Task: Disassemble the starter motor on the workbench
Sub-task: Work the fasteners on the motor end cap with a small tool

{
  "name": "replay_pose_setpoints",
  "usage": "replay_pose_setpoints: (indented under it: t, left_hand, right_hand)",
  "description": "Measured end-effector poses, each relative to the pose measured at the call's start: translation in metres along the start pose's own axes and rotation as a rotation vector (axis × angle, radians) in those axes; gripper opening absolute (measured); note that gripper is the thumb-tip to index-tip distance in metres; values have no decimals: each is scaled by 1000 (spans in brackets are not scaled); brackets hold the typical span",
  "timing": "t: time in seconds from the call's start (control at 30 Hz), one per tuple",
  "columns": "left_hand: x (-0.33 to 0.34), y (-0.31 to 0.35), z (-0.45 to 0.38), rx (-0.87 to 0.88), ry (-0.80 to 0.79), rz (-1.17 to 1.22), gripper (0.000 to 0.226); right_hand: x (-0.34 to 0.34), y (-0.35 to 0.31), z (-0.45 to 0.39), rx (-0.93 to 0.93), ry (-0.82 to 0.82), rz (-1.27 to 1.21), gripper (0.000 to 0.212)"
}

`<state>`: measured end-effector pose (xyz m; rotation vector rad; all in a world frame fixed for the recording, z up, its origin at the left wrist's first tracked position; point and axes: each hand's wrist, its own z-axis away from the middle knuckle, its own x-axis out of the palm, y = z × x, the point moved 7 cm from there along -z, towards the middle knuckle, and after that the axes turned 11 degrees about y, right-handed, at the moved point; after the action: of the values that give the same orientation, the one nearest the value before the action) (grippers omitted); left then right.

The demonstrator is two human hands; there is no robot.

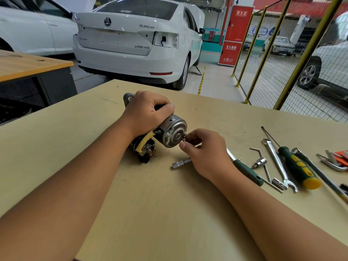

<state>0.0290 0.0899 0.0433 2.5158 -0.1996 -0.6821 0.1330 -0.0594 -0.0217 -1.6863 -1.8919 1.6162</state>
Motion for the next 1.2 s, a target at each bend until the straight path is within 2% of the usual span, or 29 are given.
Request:
replay_pose_setpoints:
  t: [0.1,0.17,0.23,0.43,0.6,0.8,0.9,1.03,1.2]
  left_hand:
    - [0,0,0,-2,-6,-5,26]
    - [0,0,-1,-1,-7,-8,26]
    - [0,0,0,-5,-11,-6,26]
    - [0,1,0,4,-4,-14,26]
    - [0,1,0,-1,-7,-4,27]
    - [-1,1,0,-1,-6,-7,29]
    - [0,1,0,-1,-10,-3,28]
    - [1,1,0,0,-7,-8,28]
    - [0,0,0,-7,-7,-4,28]
  right_hand:
    - [-1,-1,-1,-7,-36,1,6]
    - [4,-1,0,-26,-143,44,19]
    - [7,-1,0,-32,-183,72,25]
    - [-2,-2,0,-36,11,29,6]
    - [7,-4,2,-28,-179,117,29]
    - [-2,-7,4,-39,9,94,12]
    - [-2,-7,3,-31,-38,53,13]
    - [5,-5,3,-22,-158,83,27]
    - [1,-5,2,-68,-27,104,11]
